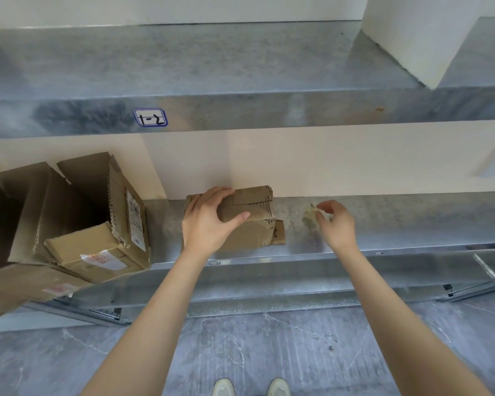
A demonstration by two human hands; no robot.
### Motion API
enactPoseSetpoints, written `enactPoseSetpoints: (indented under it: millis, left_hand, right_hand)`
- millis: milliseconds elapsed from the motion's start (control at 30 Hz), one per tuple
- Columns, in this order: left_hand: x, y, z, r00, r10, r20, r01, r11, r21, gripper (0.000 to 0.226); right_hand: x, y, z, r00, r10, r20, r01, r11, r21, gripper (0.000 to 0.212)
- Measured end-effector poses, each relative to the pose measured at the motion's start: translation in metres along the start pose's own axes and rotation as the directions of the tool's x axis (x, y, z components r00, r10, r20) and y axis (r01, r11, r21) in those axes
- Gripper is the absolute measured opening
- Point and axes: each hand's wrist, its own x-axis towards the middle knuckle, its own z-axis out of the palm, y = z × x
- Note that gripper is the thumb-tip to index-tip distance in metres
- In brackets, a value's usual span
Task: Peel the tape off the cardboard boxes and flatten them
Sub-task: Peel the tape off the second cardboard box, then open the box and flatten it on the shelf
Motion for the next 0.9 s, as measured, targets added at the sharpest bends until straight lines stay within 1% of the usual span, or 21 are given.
enactPoseSetpoints:
  millis: [100, 200, 367, 433, 500, 567, 633, 700, 800, 900]
  left_hand:
    - [-0.001, 0.0, -0.001, 1.0, 0.014, 0.002, -0.014, 1.0, -0.008, 0.057]
    - [-0.001, 0.001, -0.002, 1.0, 0.016, 0.009, -0.016, 1.0, -0.008, 0.058]
    - [0.001, 0.002, -0.007, 0.999, -0.011, 0.033, 0.012, 0.999, -0.053, 0.056]
    - [0.001, 0.0, -0.007, 0.998, 0.0, 0.056, 0.004, 0.997, -0.074, 0.054]
    - [0.001, -0.003, -0.009, 0.996, 0.033, 0.081, -0.023, 0.993, -0.119, 0.057]
    - [0.002, -0.006, -0.012, 0.992, 0.061, 0.107, -0.04, 0.981, -0.19, 0.06]
    - [0.003, -0.009, -0.018, 0.987, 0.087, 0.134, -0.056, 0.975, -0.215, 0.053]
    - [0.002, -0.012, -0.025, 0.982, 0.121, 0.145, -0.092, 0.978, -0.19, 0.052]
    - [0.0, -0.018, -0.036, 0.975, 0.156, 0.156, -0.147, 0.987, -0.069, 0.056]
    - [-0.004, -0.027, -0.048, 0.983, 0.139, 0.121, -0.141, 0.99, 0.005, 0.064]
  right_hand:
    - [0.0, -0.008, -0.005, 1.0, -0.001, 0.006, 0.001, 1.0, -0.023, 0.016]
    - [-0.004, -0.03, -0.009, 0.999, -0.04, 0.019, 0.04, 0.999, 0.029, 0.015]
    - [-0.014, -0.088, -0.013, 0.966, -0.175, 0.192, 0.144, 0.976, 0.165, 0.015]
    - [-0.019, -0.105, -0.01, 0.942, -0.241, 0.232, 0.205, 0.964, 0.171, 0.019]
    - [-0.024, -0.115, -0.005, 0.908, -0.318, 0.274, 0.287, 0.947, 0.147, 0.025]
    - [-0.028, -0.117, 0.002, 0.873, -0.364, 0.324, 0.348, 0.931, 0.106, 0.036]
    - [-0.031, -0.117, 0.008, 0.85, -0.379, 0.366, 0.389, 0.92, 0.05, 0.047]
    - [-0.034, -0.115, 0.013, 0.835, -0.39, 0.388, 0.42, 0.907, 0.008, 0.05]
    - [-0.035, -0.113, 0.014, 0.833, -0.395, 0.389, 0.434, 0.901, -0.014, 0.048]
    - [-0.036, -0.113, 0.013, 0.839, -0.39, 0.38, 0.424, 0.906, -0.005, 0.045]
